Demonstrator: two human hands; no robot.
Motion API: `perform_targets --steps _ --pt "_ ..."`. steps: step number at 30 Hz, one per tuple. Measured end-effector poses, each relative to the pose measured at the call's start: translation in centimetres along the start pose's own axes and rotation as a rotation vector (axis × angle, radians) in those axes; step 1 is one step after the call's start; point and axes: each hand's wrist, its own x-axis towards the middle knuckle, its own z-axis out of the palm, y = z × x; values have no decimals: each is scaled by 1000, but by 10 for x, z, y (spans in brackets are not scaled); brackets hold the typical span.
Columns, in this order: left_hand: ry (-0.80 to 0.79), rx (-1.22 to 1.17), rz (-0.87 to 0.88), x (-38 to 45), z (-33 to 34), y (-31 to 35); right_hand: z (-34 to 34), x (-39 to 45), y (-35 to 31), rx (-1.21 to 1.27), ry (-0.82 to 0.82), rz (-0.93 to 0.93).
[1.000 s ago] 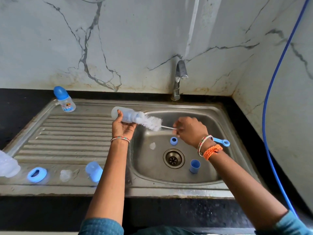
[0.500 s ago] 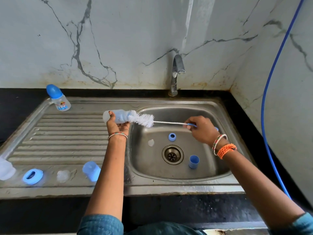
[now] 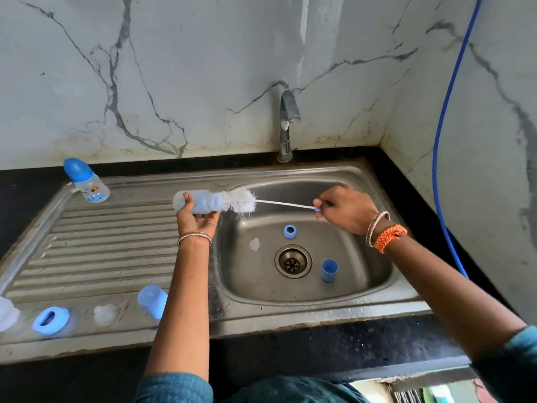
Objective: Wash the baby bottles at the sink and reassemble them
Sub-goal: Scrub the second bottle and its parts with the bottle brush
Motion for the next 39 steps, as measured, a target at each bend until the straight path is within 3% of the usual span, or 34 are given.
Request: perform_targets --steps 2,6,8,9,12,13,15,18,20,22,25,28,30,33,35,37,39 --pt "-16 2 16 2 2 2 4 0 2 9 -35 8" --pt "-20 -3 6 1 5 2 2 0 0 -87 385 -77" --pt "-31 -12 -5 0 6 0 0 -1 -4 -83 496 -102" --pt "-37 -24 -1 -1 6 -1 -3 0 -6 -9 424 -63" --pt "-45 -53 34 1 5 0 -9 2 -7 268 -200 117" --pt "-52 -50 36 1 4 2 -9 1 -7 343 -308 152" --pt "-82 -57 27 0 2 4 -6 1 -7 307 -224 139" --pt "-76 -80 8 -2 3 4 0 0 -8 100 281 1" --pt "-53 -91 9 -2 6 3 1 0 -9 70 417 -148" --pt "-35 -106 21 1 6 4 2 3 -6 147 364 -193" --pt "-94 -82 23 1 2 6 3 2 0 318 287 -26" --pt "-180 -67 17 0 0 7 0 0 5 223 299 105" --pt "-211 -74 35 0 0 6 -7 2 5 247 112 133" --pt "-245 -48 71 4 -1 8 -10 0 5 479 -359 214" --pt "-264 -17 66 5 -4 9 -9 -2 6 591 -490 258" --pt "-260 -42 60 6 -7 10 -5 -2 5 485 -342 185" --pt "-235 -63 56 7 -7 12 1 -3 5 259 -70 91"
